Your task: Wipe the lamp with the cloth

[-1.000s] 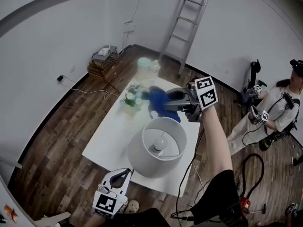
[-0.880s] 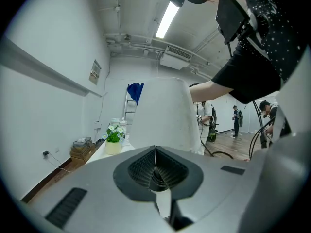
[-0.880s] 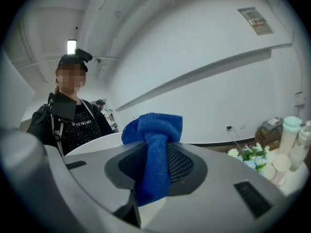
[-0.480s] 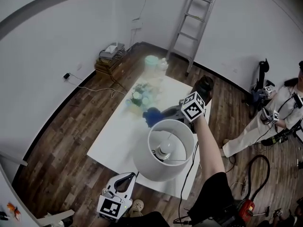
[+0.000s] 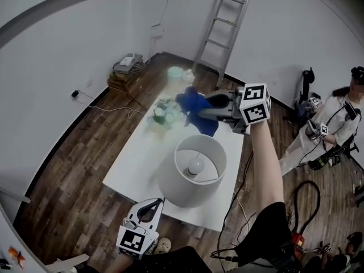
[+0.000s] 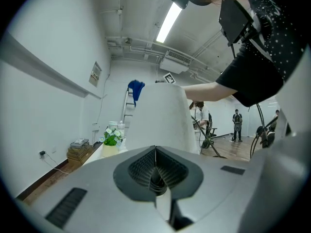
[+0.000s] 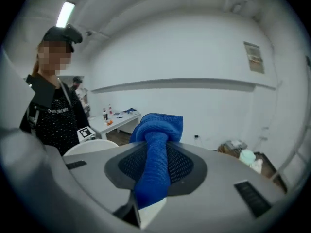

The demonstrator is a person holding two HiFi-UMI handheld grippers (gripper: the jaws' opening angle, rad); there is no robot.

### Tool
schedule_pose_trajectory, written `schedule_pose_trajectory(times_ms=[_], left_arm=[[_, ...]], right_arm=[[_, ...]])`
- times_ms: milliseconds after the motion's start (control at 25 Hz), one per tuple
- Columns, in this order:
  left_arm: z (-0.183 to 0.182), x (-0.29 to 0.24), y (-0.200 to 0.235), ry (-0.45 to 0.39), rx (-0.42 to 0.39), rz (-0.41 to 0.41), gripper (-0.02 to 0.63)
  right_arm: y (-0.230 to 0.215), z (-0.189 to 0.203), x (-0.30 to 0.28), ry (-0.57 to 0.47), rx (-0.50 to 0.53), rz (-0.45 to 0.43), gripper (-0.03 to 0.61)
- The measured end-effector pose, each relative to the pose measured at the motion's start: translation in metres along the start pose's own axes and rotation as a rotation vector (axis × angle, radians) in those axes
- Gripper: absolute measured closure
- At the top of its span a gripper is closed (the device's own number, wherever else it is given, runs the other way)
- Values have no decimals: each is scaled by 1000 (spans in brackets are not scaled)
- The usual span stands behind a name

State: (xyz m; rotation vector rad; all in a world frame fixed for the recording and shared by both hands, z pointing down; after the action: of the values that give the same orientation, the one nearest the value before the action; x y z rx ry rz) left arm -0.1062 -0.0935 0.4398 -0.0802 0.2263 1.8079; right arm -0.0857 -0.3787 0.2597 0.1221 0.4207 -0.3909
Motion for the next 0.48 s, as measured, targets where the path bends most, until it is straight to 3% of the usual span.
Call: schedule_pose_trajectory(times_ms=[80, 200, 480], left_arm=[[1, 4, -3, -18, 2, 10, 603], [-2, 8, -8, -51, 7, 28, 602], [-4, 23, -9, -72, 9, 12, 603]], right_arm=[[31, -41, -9, 63, 136, -81, 474], [64, -73, -32, 212, 240, -179, 474], [89, -52, -106, 631, 237, -368, 474]])
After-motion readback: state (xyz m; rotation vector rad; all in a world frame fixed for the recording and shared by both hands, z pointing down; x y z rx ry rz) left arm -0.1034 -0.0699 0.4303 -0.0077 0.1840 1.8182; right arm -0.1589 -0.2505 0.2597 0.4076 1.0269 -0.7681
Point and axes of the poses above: the fingertips, and each gripper's own axes: x backward along the fingers, y to its left, z out of its underside, the point moved 4 cm from there along x, backward along the fingers, and after that the axes turned 3 degrees about x, right-handed, at the moved point
